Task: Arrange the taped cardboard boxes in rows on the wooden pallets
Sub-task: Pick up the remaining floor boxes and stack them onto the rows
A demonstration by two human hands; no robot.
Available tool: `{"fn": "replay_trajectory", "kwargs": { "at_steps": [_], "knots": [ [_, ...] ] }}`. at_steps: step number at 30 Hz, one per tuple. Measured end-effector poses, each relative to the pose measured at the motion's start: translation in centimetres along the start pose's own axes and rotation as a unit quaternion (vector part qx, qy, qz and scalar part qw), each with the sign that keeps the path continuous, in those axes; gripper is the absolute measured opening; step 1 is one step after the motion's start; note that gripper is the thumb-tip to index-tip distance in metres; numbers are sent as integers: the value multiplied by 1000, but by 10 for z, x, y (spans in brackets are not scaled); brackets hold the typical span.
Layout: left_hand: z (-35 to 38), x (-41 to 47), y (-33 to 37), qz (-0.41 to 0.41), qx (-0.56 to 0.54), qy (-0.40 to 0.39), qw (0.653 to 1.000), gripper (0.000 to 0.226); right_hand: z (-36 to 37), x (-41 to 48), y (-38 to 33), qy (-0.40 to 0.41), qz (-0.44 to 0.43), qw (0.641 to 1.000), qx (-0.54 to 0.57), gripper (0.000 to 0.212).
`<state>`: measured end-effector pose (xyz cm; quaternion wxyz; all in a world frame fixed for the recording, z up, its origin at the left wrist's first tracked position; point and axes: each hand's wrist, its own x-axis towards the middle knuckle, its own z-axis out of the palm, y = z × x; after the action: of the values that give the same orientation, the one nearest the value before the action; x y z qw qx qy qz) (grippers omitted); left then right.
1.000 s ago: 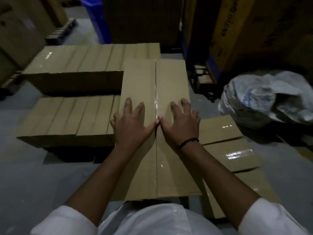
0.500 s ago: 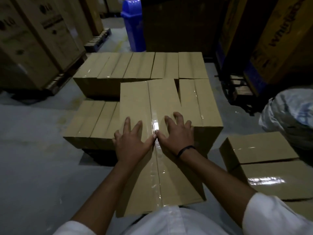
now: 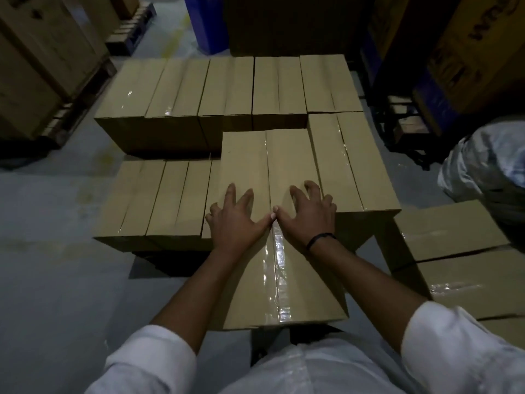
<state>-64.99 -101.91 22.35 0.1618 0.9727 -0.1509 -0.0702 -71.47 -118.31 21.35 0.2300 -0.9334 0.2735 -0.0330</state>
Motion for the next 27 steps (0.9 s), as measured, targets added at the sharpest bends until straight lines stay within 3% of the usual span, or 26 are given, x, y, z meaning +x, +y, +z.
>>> {"fn": "replay_trajectory", "kwargs": {
  "at_steps": [9,15,22,27],
  "knots": [
    [54,143,20,-6,-29,-80,996,94,43,145,36,-74,26,997,-3,76],
    [81,220,31,-21,-59,-91,994,88,61,215,53,-94,36,995,-5,74],
    [105,281,36,-17,-58,-136,989,88,79,272,68,-124,35,992,-5,73],
    [120,297,22,-2,-51,-211,976,85,93,287,80,-172,3,984,-39,68]
  ]
}}
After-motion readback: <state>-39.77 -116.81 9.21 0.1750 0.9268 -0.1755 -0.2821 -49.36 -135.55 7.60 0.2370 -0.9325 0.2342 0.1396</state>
